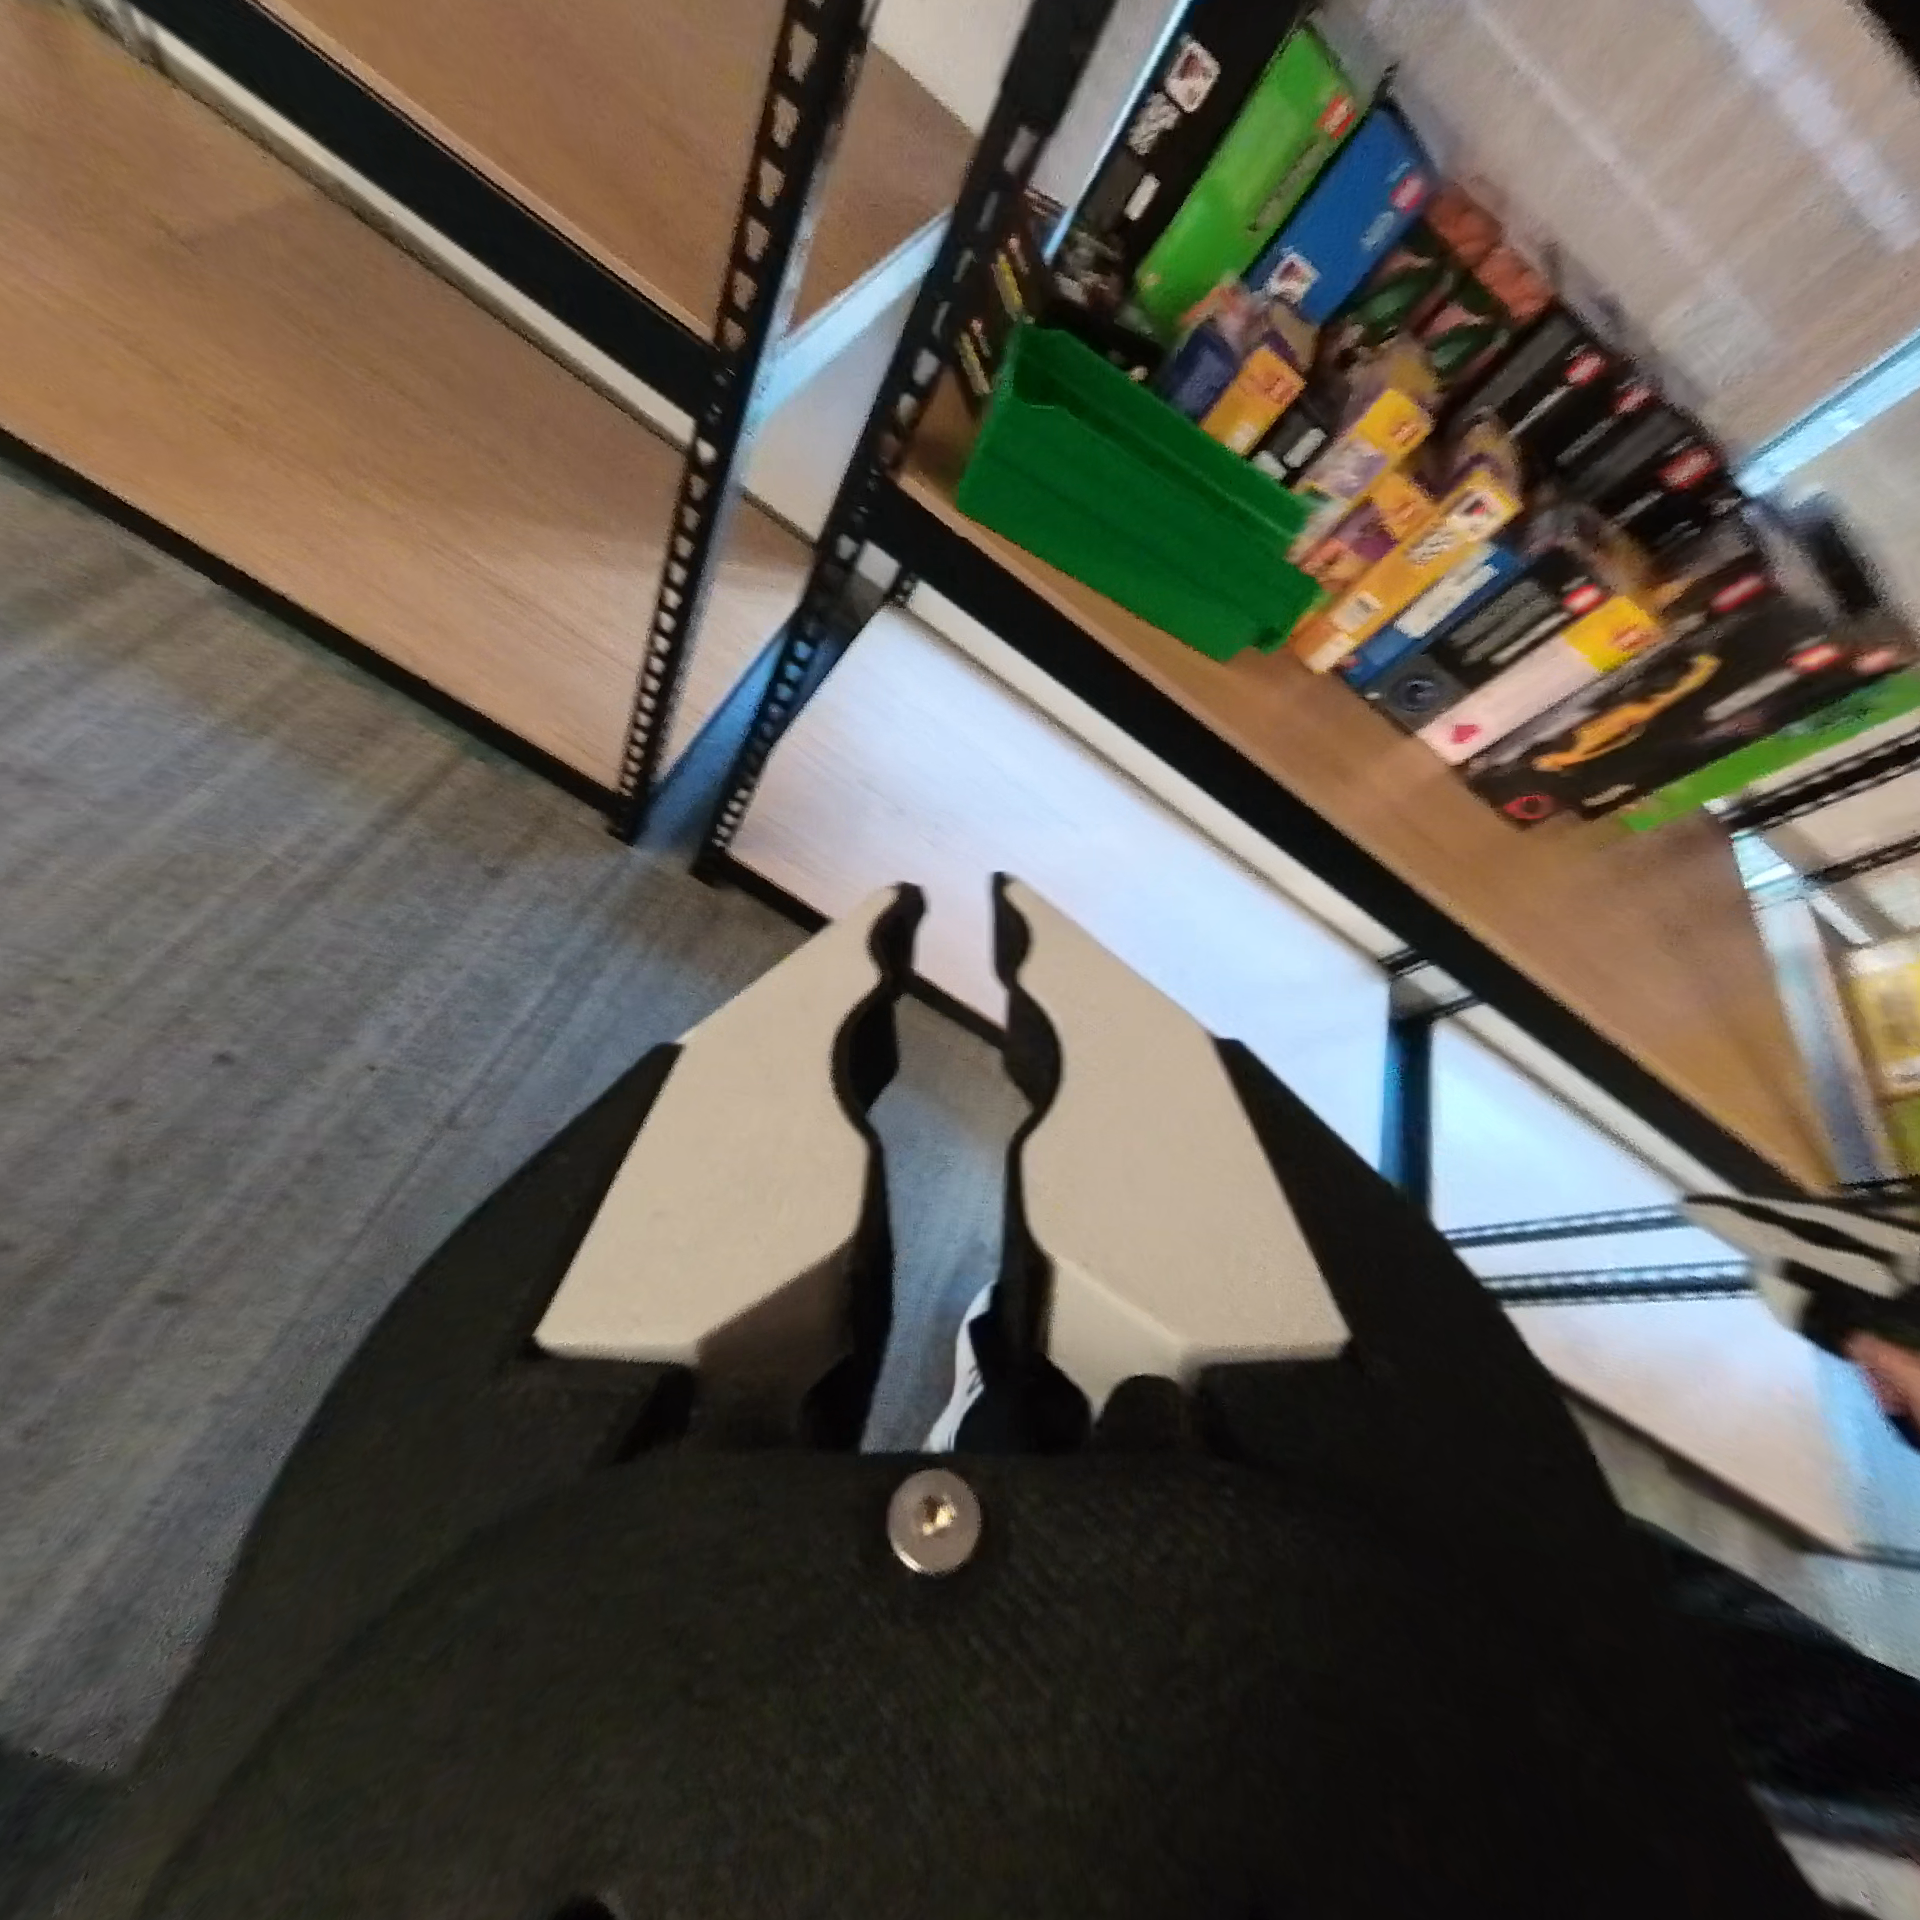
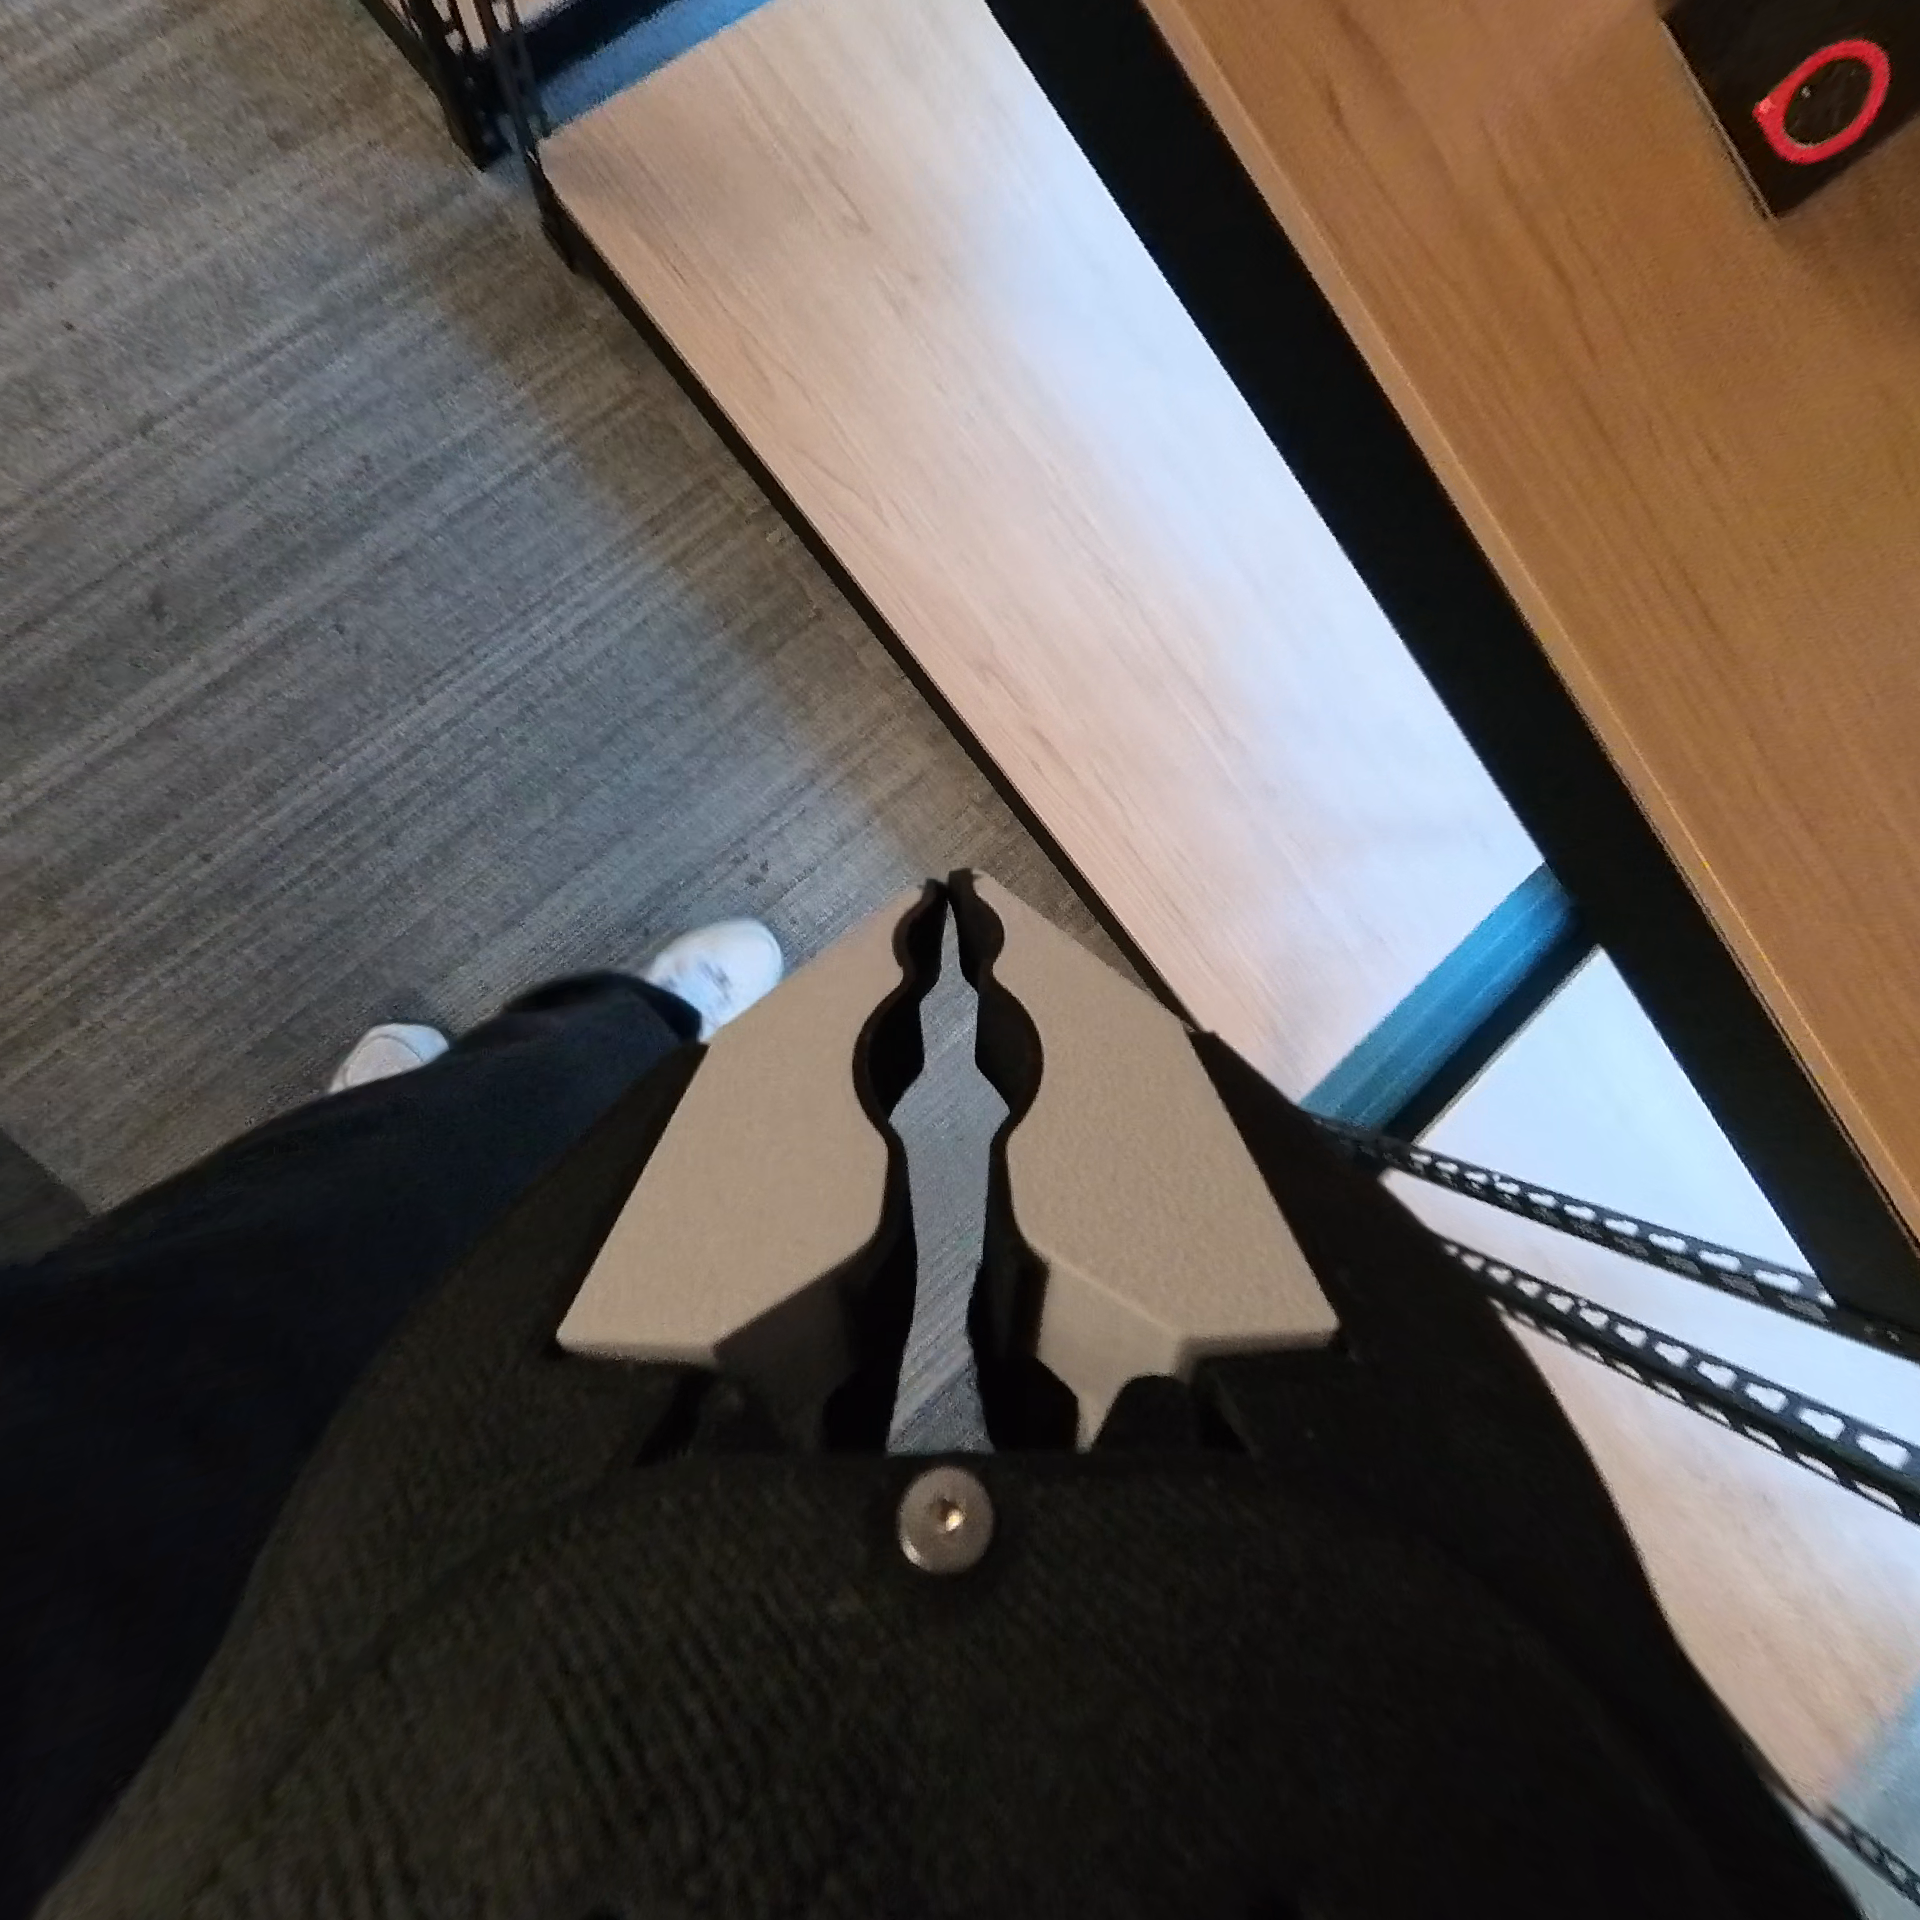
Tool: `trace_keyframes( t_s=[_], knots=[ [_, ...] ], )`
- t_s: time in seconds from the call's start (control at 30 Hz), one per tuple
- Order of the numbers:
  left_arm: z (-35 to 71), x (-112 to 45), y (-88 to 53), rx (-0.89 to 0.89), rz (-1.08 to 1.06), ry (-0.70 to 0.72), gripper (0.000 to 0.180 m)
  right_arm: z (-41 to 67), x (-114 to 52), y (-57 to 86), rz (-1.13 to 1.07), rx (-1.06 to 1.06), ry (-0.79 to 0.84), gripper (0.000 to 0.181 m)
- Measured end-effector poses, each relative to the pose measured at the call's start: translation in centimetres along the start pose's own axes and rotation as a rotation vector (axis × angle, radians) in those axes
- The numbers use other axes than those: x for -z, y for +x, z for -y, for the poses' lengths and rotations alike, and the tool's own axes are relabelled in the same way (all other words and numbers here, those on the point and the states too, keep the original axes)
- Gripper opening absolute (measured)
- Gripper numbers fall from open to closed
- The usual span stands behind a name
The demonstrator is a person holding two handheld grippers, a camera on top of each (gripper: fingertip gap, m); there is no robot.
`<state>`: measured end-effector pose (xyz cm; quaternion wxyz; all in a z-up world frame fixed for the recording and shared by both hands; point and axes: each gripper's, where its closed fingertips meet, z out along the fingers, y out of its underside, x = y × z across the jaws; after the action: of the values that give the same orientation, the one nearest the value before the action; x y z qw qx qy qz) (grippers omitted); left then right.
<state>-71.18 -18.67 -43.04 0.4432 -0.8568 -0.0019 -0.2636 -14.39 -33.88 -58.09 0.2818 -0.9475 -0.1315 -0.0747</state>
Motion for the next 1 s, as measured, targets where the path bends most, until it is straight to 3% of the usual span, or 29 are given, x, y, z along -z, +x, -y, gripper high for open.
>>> trace_keyframes(
  t_s=[0.03,0.23,0.4,0.5,0.67,0.73,0.8,0.9,1.0],
  knots=[
    [1.5,-1.7,-1.3,-0.025,-0.008,-0.013,0.0,0.3,-0.4,-0.2,0.012,0.005,0.006,0.002],
    [14.6,-14.5,-9.3,-0.068,-0.053,-0.007,0.0,-0.3,-5.9,-0.6,0.075,-0.061,0.007,0.001],
    [23.0,-27.3,-13.3,0.163,-0.15,-0.035,0.0,1.6,-12.5,-1.2,0.094,-0.196,-0.007,0.001],
    [26.7,-35.0,-13.7,0.149,-0.196,-0.057,0.0,6.2,-14.5,-2.1,0.128,-0.232,0.047,0.001],
    [30.9,-47.4,-11.5,0.125,-0.463,-0.171,0.0,13.1,-16.4,-2.7,0.123,-0.19,0.111,0.001],
    [32.0,-51.9,-10.2,0.098,-0.606,-0.237,0.004,15.4,-17.0,-1.9,0.063,-0.204,0.11,0.002],
    [32.5,-56.1,-8.4,0.132,-0.777,-0.329,0.032,18.0,-17.2,-0.8,-0.016,-0.229,0.11,0.007],
    [30.3,-60.1,-5.6,0.121,-0.964,-0.575,0.041,22.9,-16.4,1.7,-0.189,-0.24,0.104,0.008],
    [27.0,-61.8,-2.9,0.072,-1.048,-0.779,0.048,32.1,-15.6,2.2,-0.251,-0.231,0.215,0.015]
  ],
)
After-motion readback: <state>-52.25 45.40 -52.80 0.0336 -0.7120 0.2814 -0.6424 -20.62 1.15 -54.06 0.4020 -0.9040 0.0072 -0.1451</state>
